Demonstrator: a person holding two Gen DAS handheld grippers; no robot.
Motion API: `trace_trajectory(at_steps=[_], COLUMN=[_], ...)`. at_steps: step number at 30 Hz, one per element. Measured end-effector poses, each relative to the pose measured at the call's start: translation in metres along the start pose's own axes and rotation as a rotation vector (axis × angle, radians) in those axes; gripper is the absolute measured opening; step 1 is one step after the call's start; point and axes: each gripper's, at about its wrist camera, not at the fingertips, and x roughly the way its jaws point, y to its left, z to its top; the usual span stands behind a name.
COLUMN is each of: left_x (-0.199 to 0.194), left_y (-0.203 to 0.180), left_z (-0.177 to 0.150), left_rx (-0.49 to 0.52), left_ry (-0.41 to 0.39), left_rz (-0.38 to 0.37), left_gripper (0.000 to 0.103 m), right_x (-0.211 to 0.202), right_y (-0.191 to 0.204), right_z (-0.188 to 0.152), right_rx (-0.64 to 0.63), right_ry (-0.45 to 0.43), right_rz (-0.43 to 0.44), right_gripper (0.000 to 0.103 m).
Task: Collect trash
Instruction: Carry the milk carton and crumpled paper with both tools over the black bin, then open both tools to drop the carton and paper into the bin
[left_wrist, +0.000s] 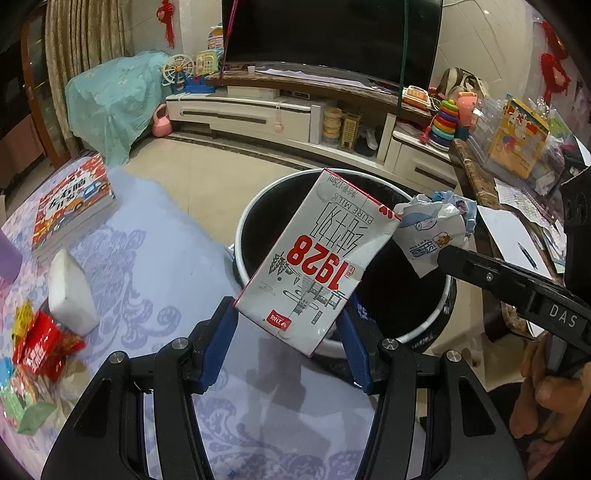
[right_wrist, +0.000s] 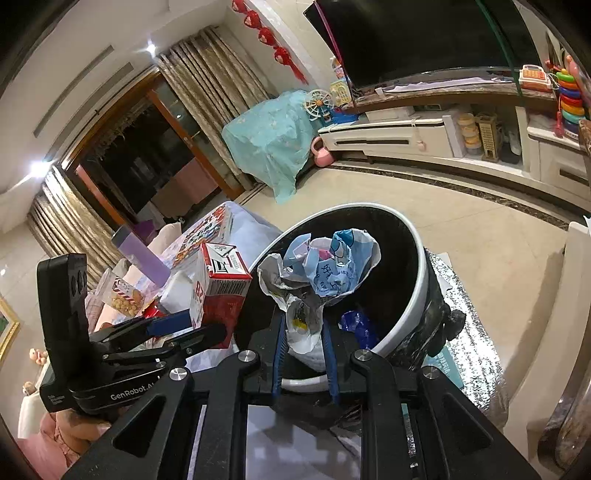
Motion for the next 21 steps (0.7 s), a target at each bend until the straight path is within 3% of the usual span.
trace_trajectory(at_steps=[19, 21], left_x=[0.013, 0.013], left_y=[-0.006, -0.006], left_z=[0.01, 0.01], left_rx=[0.007, 0.008], left_ry=[0.028, 0.031], left_rz=[0.0, 0.001], left_gripper=[0.056, 0.057], right_x=[0.005, 0.005], right_y=[0.001, 0.001], right_z=[0.006, 0.007], right_rx=[0.001, 0.0], right_ry=[0.03, 0.032], right_rz=[-0.023, -0.028], right_gripper=[0.022, 0.026])
